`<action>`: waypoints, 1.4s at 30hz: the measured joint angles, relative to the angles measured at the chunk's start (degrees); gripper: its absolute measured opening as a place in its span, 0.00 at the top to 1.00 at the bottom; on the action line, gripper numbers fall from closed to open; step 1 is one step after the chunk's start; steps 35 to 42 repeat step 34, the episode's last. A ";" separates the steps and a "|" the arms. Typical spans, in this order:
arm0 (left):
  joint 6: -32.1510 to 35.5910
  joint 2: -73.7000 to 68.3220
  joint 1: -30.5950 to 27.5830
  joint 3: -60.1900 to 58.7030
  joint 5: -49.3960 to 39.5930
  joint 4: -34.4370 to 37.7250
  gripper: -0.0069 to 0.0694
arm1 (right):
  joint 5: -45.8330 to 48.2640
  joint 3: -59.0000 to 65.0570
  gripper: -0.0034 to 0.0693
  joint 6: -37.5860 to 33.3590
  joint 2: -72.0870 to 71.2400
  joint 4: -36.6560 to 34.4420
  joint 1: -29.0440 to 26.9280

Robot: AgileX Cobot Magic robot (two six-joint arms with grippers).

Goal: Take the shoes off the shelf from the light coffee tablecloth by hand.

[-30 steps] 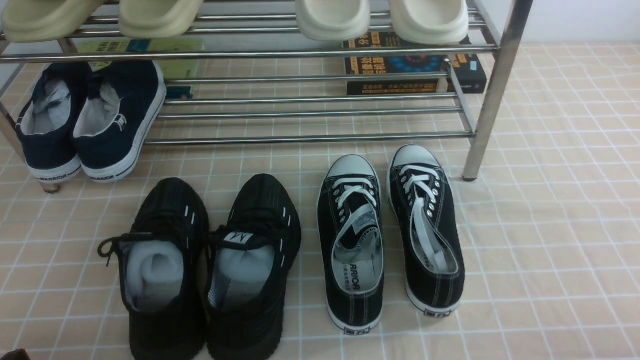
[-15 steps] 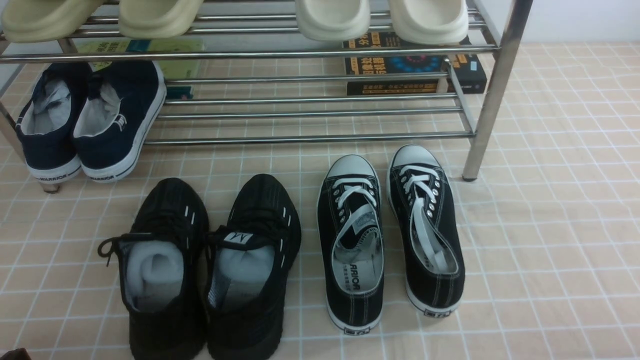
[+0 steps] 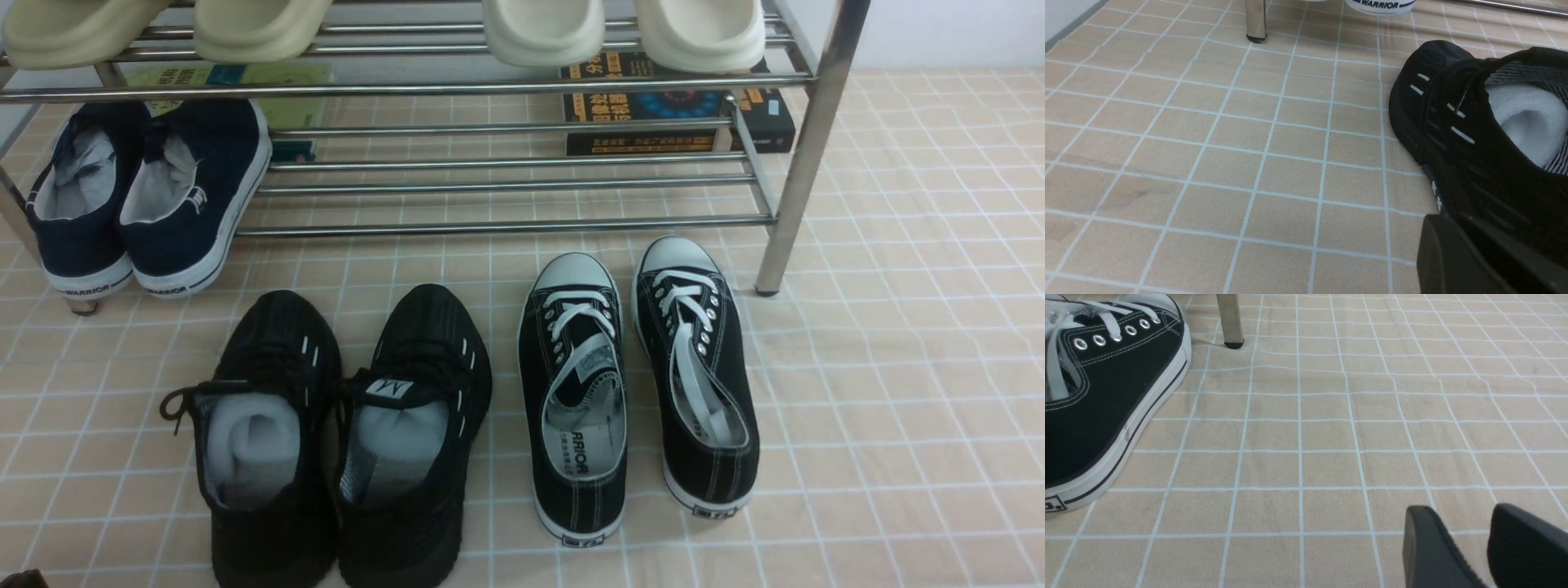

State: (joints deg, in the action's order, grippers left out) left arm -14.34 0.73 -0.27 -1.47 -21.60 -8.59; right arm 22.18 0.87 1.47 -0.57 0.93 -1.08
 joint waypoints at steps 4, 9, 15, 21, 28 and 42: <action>0.00 0.00 0.00 0.00 0.00 -0.06 0.84 | 0.00 0.00 0.62 0.00 0.00 0.00 0.00; 0.00 0.00 0.00 0.00 -0.05 -0.10 0.83 | 0.00 0.00 0.62 0.00 0.00 0.00 0.00; 0.00 0.00 0.00 0.00 -0.05 -0.10 0.83 | 0.00 0.00 0.62 0.00 0.00 0.00 0.00; 0.00 0.00 0.00 0.00 -0.05 -0.10 0.82 | 0.00 0.00 0.62 0.00 0.00 0.00 0.00; 0.00 0.00 0.00 0.00 -0.05 -0.10 0.81 | 0.00 0.00 0.62 0.00 0.00 0.00 0.00; 0.00 0.00 0.00 0.00 -0.05 -0.10 0.81 | 0.00 0.00 0.62 0.00 0.00 0.00 0.00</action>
